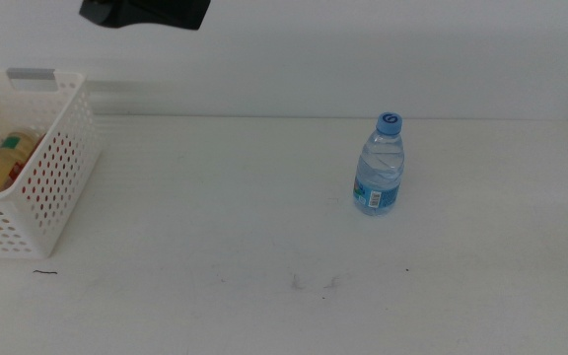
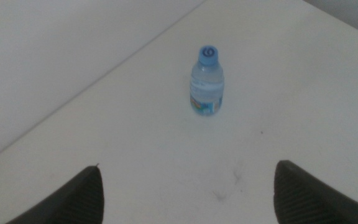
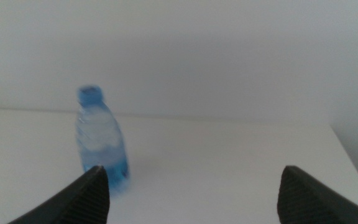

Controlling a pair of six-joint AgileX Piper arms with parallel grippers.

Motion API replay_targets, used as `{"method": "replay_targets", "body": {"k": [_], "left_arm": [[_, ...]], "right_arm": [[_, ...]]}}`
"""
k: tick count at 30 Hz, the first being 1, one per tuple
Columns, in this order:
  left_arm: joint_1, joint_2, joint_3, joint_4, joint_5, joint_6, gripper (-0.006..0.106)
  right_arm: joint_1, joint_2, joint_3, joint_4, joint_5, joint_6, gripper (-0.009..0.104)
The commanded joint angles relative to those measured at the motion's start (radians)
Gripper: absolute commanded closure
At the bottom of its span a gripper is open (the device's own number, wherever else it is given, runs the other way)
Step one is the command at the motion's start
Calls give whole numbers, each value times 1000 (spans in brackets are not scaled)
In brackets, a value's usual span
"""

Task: Use arms to grab the bottles and put them into the dustbin to the left of the table.

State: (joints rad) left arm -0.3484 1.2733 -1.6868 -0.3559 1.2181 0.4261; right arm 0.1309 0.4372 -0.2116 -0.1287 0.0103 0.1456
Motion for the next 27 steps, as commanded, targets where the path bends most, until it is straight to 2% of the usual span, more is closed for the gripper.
{"method": "replay_targets", "body": {"k": [1, 4, 7, 9, 12, 17, 27], "left_arm": [[-1, -3, 1, 0, -32, -8, 7], [-1, -3, 1, 0, -65, -8, 7], [-1, -3, 1, 0, -93, -8, 7], [-1, -3, 1, 0, -109, -8, 7], [-1, -3, 1, 0, -126, -8, 7], [-1, -3, 1, 7, -158, -8, 7], [-1, -3, 1, 27, -206, -8, 7]], "right_arm": [[34, 129, -33, -60, -152, -6, 6], [123, 295, -43, -49, -332, -6, 6], [196, 445, -43, -49, -446, -31, 6], [211, 561, -48, -42, -548, -82, 6], [211, 728, -80, -38, -669, -63, 6], [211, 978, -216, -47, -686, -61, 6], [209, 1304, -426, -64, -721, -34, 6]]}}
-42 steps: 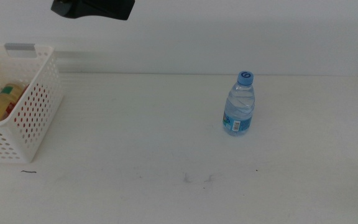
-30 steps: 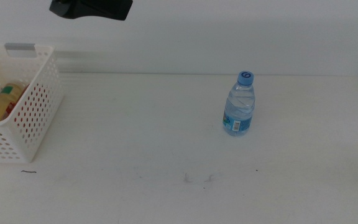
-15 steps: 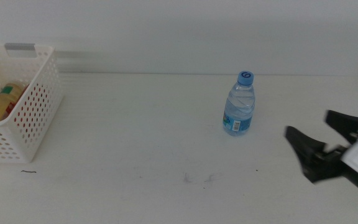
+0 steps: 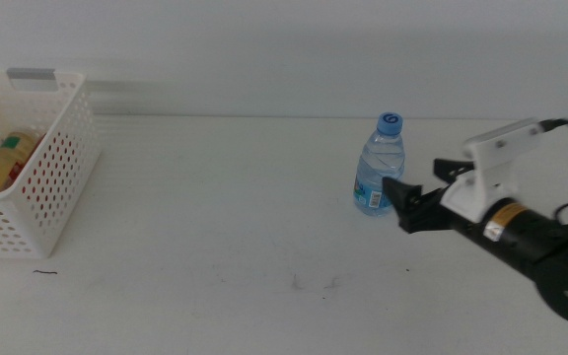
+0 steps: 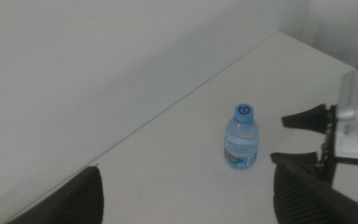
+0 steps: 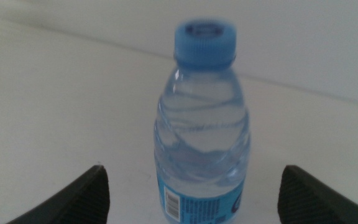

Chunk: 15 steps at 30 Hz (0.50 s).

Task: Use arms to grab the bottles and put them into the dustbin to the left of the table.

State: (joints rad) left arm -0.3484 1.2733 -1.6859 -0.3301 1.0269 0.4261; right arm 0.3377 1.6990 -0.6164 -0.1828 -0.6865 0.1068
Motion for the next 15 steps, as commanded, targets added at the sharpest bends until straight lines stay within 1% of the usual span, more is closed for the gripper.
{"method": "replay_targets", "body": {"k": [1, 3, 5, 12, 13, 14, 15], "left_arm": [[-1, -3, 0, 1, -15, -8, 7], [-1, -3, 0, 1, -15, -8, 7], [-1, -3, 0, 1, -15, -8, 7], [-1, -3, 0, 1, -15, -8, 7], [-1, -3, 0, 1, -15, -8, 7], [-1, -3, 0, 1, -15, -8, 7], [-1, -3, 0, 1, -15, -8, 7]], "right_arm": [[2, 68, -30, -10, -44, 5, 6], [2, 131, -53, -10, -106, 5, 6], [2, 188, -84, -10, -135, 5, 6], [2, 356, -263, -10, -143, -4, 7], [2, 377, -283, -8, -143, -4, 8], [2, 394, -306, -8, -140, -4, 12], [4, 407, -327, -8, -124, -4, 20]]}}
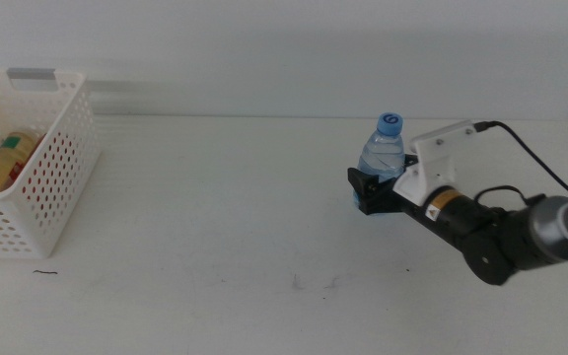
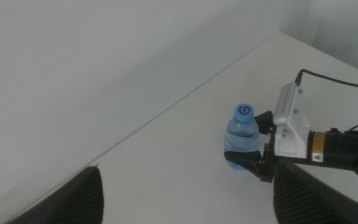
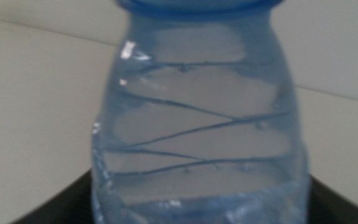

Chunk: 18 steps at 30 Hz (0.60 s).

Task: Use arms to grab the bottles and put them into the dustbin to the left of the table.

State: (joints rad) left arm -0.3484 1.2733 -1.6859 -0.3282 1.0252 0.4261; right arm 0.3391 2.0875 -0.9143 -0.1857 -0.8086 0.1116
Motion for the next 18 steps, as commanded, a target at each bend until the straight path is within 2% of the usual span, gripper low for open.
{"method": "replay_targets", "body": {"k": [1, 2, 3, 4, 8, 11, 18], "left_arm": [[-1, -3, 0, -1, -13, -8, 7], [-1, -3, 0, -1, -13, -8, 7], [-1, -3, 0, -1, -13, -8, 7], [-1, -3, 0, -1, -13, -8, 7], [-1, -3, 0, -1, -13, -8, 7], [-1, -3, 0, -1, -13, -8, 7], [-1, -3, 0, -1, -13, -8, 7]], "right_arm": [[11, 23, -45, -5, 32, -14, 32], [20, 23, -61, -5, 72, -29, 53], [31, 23, -75, -7, 95, -36, 78], [42, 19, -85, -7, 97, -32, 96], [116, -11, -151, -2, 118, -33, 97], [175, 3, -256, -27, 178, -33, 97], [252, 201, -590, -29, 260, -22, 97]]}}
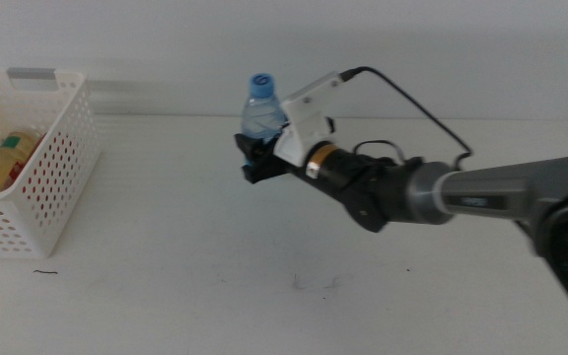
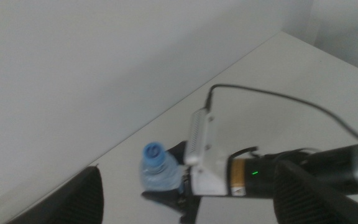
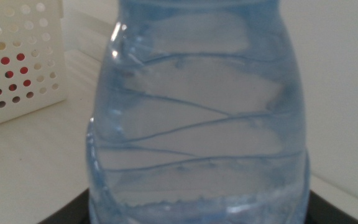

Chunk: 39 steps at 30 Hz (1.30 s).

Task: Use arms to grab the bottles and put them into the dustbin to the left of the table.

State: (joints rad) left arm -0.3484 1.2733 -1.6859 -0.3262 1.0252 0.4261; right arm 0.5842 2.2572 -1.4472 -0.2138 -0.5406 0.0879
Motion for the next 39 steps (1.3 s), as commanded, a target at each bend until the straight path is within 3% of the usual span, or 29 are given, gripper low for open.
{"method": "replay_targets", "body": {"k": [1, 5, 8, 10, 15, 23, 28, 32, 39], "left_arm": [[-1, -3, 0, -3, -13, -8, 7], [-1, -3, 0, -3, -13, -8, 7], [-1, -3, 0, -3, -13, -8, 7], [-1, -3, 0, -3, -13, -8, 7], [-1, -3, 0, -3, -13, -8, 7], [-1, -3, 0, -3, -13, -8, 7], [-1, -3, 0, -3, -13, -8, 7], [-1, -3, 0, -3, -13, -8, 7], [-1, -3, 0, -3, -13, -8, 7]], "right_arm": [[14, 61, -91, -1, 10, 6, 97], [33, 145, -201, -5, 79, 6, 97], [42, 170, -224, -2, 77, 29, 87], [44, 172, -224, 10, 81, 46, 72], [44, 149, -224, 12, 240, 111, 2], [42, -142, -218, 36, 879, 129, 7], [34, -415, -218, 168, 1227, 27, 7], [34, -620, -218, 322, 1377, -110, 7], [34, -864, -218, 261, 1480, -79, 7]]}}
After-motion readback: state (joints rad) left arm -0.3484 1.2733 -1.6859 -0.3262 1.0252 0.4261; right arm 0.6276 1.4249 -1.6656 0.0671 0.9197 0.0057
